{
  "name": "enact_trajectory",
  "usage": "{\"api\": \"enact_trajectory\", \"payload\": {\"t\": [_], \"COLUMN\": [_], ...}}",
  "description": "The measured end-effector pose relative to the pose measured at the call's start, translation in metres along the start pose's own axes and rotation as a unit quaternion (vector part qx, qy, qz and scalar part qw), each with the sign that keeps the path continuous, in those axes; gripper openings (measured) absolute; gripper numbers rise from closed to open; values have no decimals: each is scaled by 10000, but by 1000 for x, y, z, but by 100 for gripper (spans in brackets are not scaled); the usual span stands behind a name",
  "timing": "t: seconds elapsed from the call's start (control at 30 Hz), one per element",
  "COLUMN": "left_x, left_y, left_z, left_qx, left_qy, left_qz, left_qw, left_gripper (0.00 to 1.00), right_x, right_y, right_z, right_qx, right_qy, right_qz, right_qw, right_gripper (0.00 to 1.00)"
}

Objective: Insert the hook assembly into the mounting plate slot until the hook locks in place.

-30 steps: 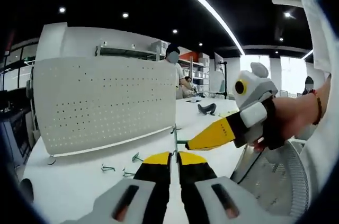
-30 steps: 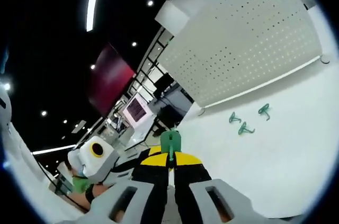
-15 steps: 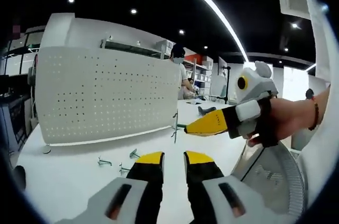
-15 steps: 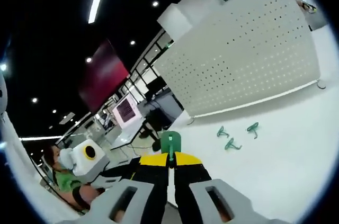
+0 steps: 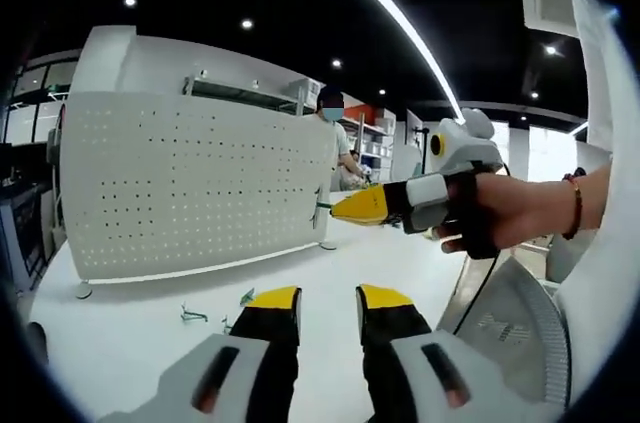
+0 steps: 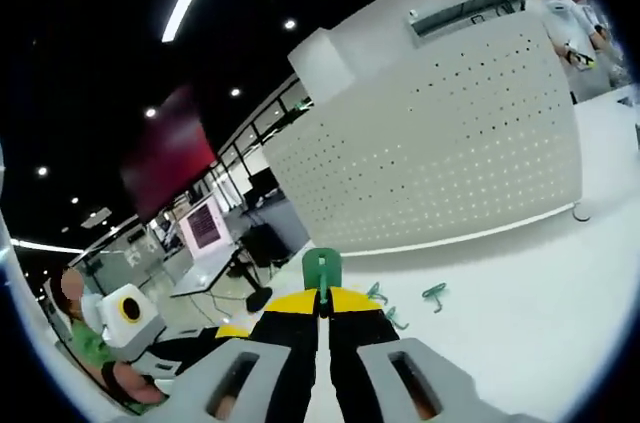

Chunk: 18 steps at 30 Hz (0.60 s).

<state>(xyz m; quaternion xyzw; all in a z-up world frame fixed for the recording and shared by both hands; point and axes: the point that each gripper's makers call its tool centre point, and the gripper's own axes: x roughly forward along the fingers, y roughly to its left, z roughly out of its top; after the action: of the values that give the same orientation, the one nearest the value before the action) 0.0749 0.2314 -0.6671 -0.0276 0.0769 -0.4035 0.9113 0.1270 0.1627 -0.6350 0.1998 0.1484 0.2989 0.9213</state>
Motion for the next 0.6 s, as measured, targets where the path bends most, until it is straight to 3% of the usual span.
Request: {"api": "enact_trajectory", "payload": {"t": [0.13, 0.2, 0.33, 0.6], "left_x": [1, 1, 1, -5], "left_y": [5, 4, 4, 6], "left_z": [5, 5, 6, 10], "left_qx": [-52, -90, -5, 192], "left_qy": [-46, -36, -20, 1], "left_qz": [3, -31, 25, 119], "left_qw": [10000, 9999, 10000, 9997], "left_gripper": [22, 21, 30, 47], "right_x": [2, 4, 5, 6], "right_y": [-9, -6, -11, -24], "right_z": [6, 9, 19, 41], "right_qx": [-473, -539, -845, -1066], "right_qy": [52, 92, 28, -143], "right_qz": [-260, -149, -291, -507], "right_qw": [9985, 9984, 9960, 9929], "right_gripper": [1, 1, 1, 1]}}
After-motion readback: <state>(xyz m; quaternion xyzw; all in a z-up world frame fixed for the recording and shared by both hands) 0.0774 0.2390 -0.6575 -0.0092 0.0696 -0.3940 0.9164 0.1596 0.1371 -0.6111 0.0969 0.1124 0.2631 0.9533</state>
